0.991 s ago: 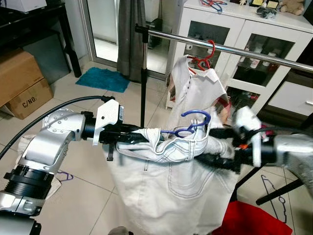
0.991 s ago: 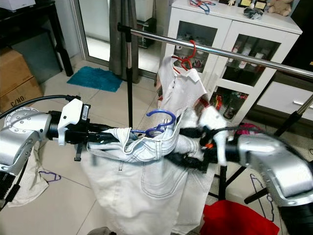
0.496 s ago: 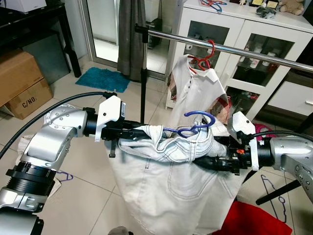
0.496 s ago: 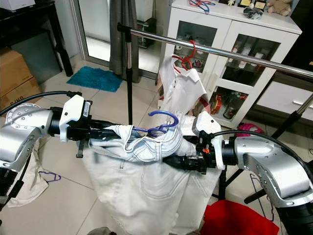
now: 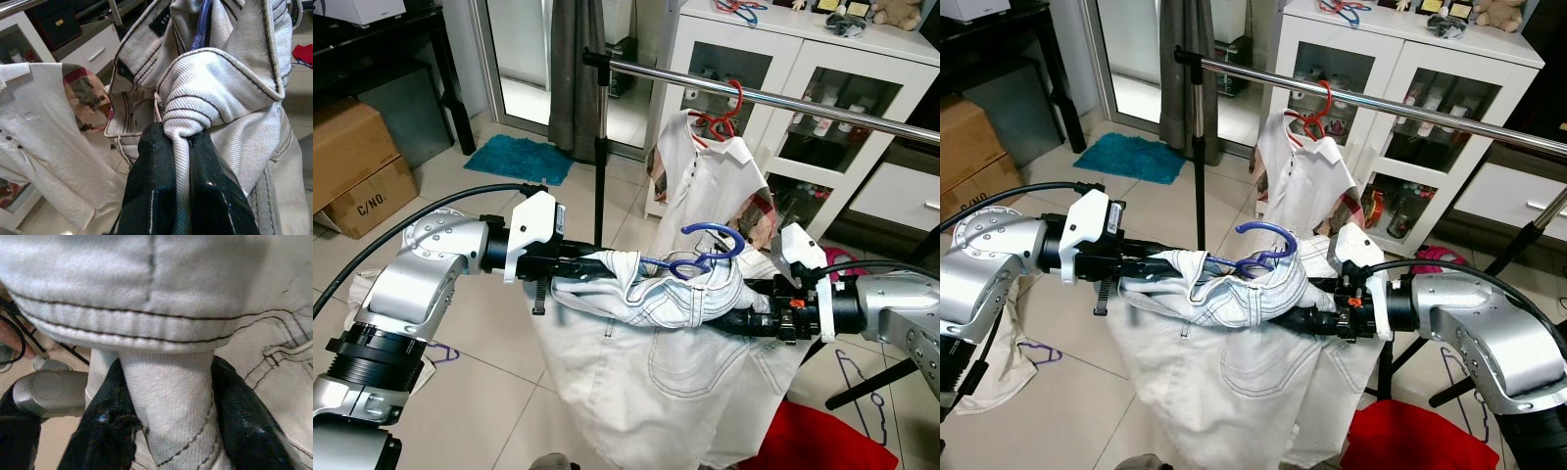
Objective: Hang hanger
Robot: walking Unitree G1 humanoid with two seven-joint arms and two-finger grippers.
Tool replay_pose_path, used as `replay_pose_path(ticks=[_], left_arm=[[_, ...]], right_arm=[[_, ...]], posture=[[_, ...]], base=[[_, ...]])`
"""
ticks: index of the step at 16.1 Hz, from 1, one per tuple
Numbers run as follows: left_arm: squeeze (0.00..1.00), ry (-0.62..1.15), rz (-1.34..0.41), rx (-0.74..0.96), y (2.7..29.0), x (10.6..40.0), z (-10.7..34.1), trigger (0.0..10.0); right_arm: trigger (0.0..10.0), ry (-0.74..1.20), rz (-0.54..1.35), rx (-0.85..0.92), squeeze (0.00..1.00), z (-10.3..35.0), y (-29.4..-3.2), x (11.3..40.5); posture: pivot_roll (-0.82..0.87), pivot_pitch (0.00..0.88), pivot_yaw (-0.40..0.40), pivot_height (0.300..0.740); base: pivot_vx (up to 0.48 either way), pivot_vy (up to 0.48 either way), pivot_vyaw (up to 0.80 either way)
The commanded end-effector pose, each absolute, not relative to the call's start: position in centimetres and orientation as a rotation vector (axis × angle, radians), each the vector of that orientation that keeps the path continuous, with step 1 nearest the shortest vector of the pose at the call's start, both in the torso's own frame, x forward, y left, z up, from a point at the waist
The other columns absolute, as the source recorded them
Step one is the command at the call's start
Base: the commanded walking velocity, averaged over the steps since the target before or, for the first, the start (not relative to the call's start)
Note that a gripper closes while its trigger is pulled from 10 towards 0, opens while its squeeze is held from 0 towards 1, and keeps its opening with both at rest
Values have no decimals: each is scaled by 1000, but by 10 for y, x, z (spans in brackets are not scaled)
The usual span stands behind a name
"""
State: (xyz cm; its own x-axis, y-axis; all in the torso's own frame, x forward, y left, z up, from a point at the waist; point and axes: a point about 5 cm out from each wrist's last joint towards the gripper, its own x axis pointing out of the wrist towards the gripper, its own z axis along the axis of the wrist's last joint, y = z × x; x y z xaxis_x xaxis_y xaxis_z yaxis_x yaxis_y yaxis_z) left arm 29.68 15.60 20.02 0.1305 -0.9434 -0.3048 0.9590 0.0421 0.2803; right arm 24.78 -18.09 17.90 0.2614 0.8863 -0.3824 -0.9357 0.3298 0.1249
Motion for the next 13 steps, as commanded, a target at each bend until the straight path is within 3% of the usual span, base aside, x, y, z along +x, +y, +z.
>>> replay_pose_path(ticks=[1, 6, 7, 8, 9, 12, 13], left_arm=[[0, -78, -1445, 466, 151, 301, 222, 0], [0, -92, -1434, 443, 149, 304, 225, 0], [0, -93, -1422, 431, 149, 305, 224, 10000], [0, -89, -1427, 421, 149, 304, 224, 10000], [1000, -77, -1456, 402, 147, 302, 222, 10000], [1000, -103, -1461, 387, 145, 302, 225, 10000], [886, -134, -1447, 381, 145, 305, 232, 10000]], right_arm=[[0, 384, 1305, -117, 0, 186, -174, 243], [0, 377, 1250, -79, 0, 187, -172, 240], [0, 379, 1293, -80, 0, 187, -171, 235], [0, 376, 1310, -80, 0, 187, -171, 233], [0, 369, 1320, -76, 0, 185, -172, 229], [0, 381, 1312, -46, 0, 184, -172, 225], [0, 401, 1300, -48, 0, 181, -173, 224]], posture=[[79, 0, -61, 740], [67, 0, -55, 740], [65, 0, -47, 740], [65, 0, -46, 740], [64, 0, -44, 740], [62, 0, -46, 740], [63, 0, -38, 740]], base=[[0, 0, 0], [0, 0, 0], [0, 0, 0], [0, 0, 0], [0, 0, 0], [0, 0, 0], [0, 0, 0]])
